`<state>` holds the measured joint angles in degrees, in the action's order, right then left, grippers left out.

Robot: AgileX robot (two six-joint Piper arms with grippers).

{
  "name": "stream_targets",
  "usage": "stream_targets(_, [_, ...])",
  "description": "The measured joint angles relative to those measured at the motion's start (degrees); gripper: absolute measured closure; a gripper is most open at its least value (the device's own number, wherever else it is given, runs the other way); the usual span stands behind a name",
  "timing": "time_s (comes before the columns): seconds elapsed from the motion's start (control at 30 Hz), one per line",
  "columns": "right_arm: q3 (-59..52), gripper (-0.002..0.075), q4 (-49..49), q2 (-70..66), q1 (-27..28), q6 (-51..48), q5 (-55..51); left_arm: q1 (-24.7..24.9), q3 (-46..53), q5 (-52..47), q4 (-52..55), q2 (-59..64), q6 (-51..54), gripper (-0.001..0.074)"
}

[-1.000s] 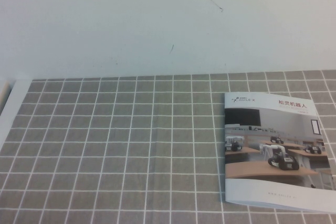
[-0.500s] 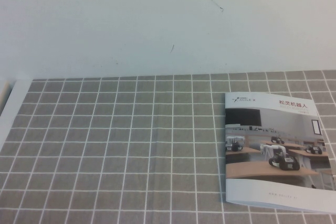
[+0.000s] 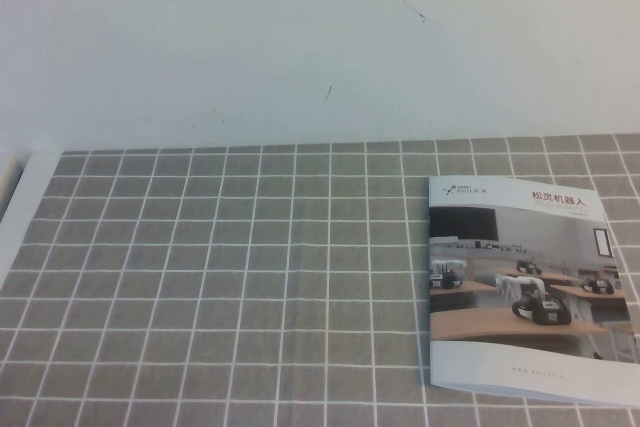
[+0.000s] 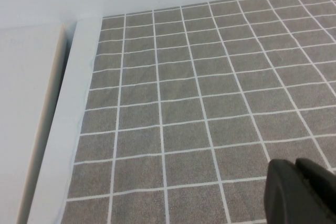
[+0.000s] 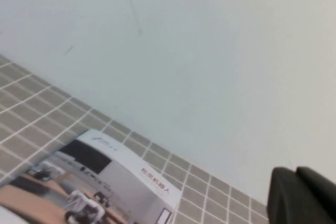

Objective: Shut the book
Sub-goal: 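Close the open booklet and leave it lying on the table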

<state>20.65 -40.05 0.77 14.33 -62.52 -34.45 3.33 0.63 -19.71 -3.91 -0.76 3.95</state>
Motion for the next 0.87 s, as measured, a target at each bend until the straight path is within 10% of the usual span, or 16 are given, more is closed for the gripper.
stream_targets(0.43, [-18.2,0.0729,30.9,0.0,-13.7,42.8,17.2,0.0,0.0,0.0,0.0,0.0,0.0,0.0737])
stream_targets(0.87, [-22.1,0.0729,34.2,0.0,-19.2,37.8,15.4,0.0,0.0,0.0,0.0,0.0,0.0,0.0737])
